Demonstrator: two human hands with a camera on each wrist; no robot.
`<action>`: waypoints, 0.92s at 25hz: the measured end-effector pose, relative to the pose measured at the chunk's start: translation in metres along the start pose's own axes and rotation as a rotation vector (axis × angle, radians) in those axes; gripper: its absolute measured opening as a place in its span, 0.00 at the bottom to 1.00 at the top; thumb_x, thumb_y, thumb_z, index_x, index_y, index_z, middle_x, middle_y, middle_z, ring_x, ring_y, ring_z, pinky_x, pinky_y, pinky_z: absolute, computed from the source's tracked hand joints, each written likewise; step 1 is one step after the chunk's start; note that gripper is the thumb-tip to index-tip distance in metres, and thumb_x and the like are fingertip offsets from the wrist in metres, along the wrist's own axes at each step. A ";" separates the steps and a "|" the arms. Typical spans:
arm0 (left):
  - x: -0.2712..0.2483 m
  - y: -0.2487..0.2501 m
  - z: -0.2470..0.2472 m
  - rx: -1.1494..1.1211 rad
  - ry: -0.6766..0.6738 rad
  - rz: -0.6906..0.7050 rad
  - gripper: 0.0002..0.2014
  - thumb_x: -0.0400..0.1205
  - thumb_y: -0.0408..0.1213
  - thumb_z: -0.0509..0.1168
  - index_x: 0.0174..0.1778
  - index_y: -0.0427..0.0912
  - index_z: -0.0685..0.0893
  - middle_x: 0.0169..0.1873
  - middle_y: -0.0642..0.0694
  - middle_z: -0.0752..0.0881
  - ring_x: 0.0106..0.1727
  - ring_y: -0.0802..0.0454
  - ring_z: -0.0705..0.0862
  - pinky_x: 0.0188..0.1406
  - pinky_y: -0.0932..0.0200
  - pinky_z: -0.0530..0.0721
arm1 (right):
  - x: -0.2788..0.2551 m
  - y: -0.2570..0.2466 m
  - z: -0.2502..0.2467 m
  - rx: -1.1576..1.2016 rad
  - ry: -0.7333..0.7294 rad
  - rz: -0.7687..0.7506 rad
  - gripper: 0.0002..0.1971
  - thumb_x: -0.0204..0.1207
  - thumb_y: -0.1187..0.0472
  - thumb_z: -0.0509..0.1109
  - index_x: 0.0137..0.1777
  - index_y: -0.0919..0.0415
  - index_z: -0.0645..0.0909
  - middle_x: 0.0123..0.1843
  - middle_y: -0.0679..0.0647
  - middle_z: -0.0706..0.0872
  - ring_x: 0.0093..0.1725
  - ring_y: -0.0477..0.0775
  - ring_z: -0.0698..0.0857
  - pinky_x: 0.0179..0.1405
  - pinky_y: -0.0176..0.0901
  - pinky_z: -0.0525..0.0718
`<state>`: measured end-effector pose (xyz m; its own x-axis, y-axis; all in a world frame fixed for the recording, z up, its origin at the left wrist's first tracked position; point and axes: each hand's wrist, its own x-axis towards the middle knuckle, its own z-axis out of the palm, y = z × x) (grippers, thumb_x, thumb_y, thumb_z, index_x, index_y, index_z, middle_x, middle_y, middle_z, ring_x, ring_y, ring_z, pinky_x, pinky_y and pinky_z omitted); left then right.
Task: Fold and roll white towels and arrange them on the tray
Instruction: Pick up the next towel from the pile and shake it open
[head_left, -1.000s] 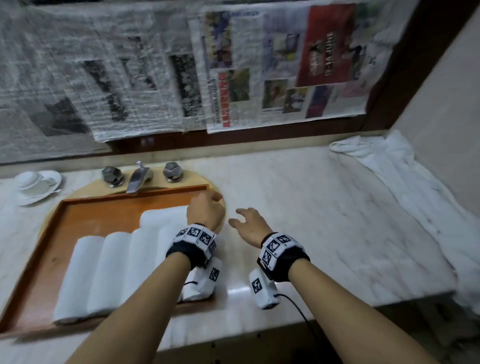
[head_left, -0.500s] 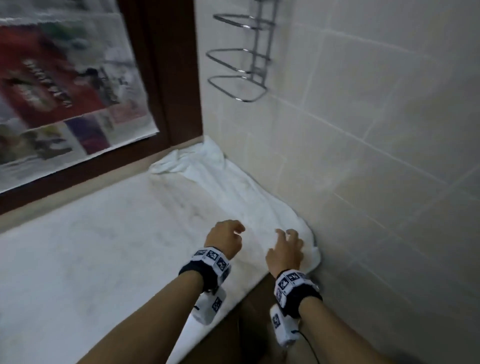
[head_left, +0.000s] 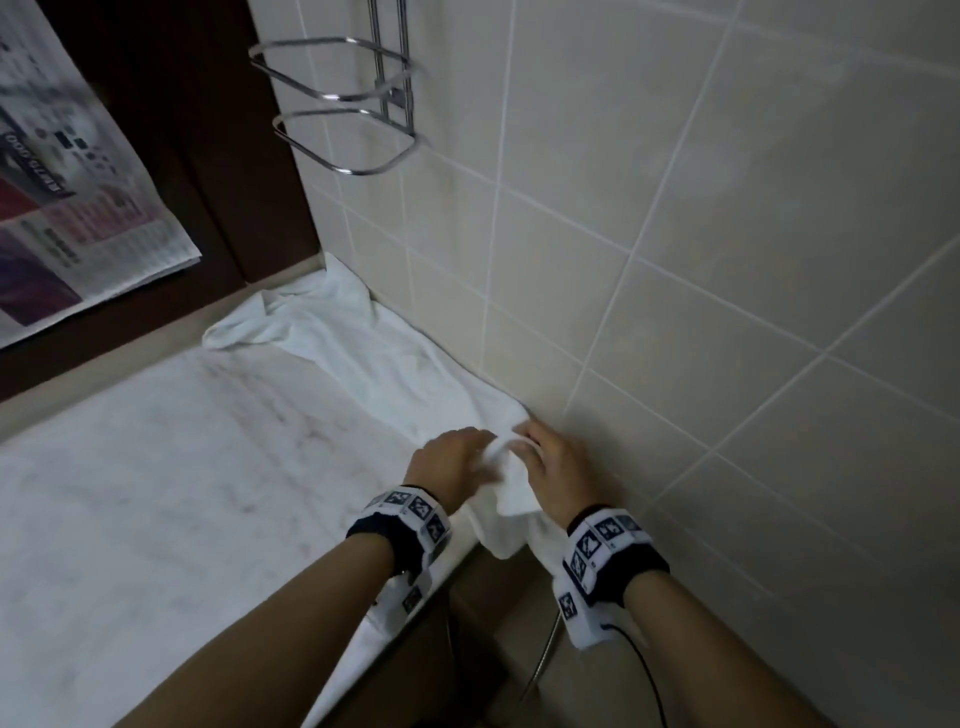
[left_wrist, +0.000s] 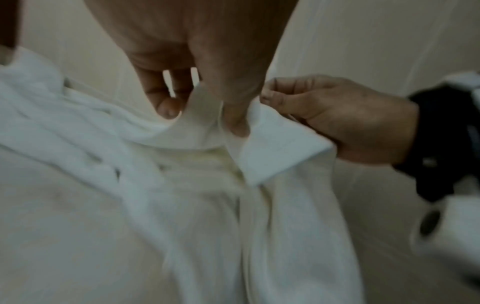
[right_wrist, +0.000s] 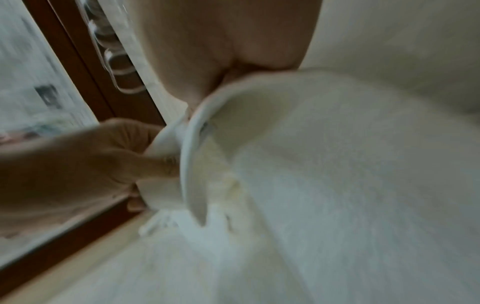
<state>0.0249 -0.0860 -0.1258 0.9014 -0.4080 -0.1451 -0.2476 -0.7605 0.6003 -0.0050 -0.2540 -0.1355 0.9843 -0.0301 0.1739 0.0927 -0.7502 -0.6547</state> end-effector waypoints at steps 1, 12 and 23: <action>-0.001 0.000 -0.018 -0.083 0.110 0.008 0.11 0.75 0.53 0.71 0.50 0.55 0.87 0.43 0.53 0.89 0.46 0.50 0.86 0.46 0.51 0.83 | 0.014 -0.019 -0.011 0.122 0.000 -0.051 0.05 0.81 0.58 0.66 0.52 0.57 0.81 0.38 0.48 0.85 0.37 0.51 0.82 0.41 0.46 0.80; -0.168 -0.020 -0.375 0.041 1.089 -0.189 0.11 0.78 0.47 0.73 0.40 0.41 0.92 0.27 0.36 0.85 0.29 0.59 0.79 0.27 0.59 0.71 | 0.125 -0.352 -0.063 0.380 -0.050 -0.755 0.15 0.69 0.68 0.74 0.56 0.59 0.80 0.42 0.49 0.86 0.39 0.47 0.83 0.38 0.33 0.77; -0.328 0.028 -0.471 0.233 1.264 -0.052 0.14 0.73 0.57 0.74 0.41 0.49 0.92 0.37 0.57 0.90 0.39 0.62 0.88 0.39 0.58 0.88 | 0.090 -0.633 -0.116 0.310 -0.040 -0.917 0.13 0.67 0.52 0.78 0.30 0.62 0.85 0.28 0.52 0.84 0.29 0.45 0.78 0.27 0.36 0.72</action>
<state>-0.1101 0.2641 0.3090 0.5893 0.2868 0.7553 -0.1429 -0.8831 0.4468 0.0075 0.1420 0.3797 0.5137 0.5067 0.6924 0.8570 -0.2635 -0.4429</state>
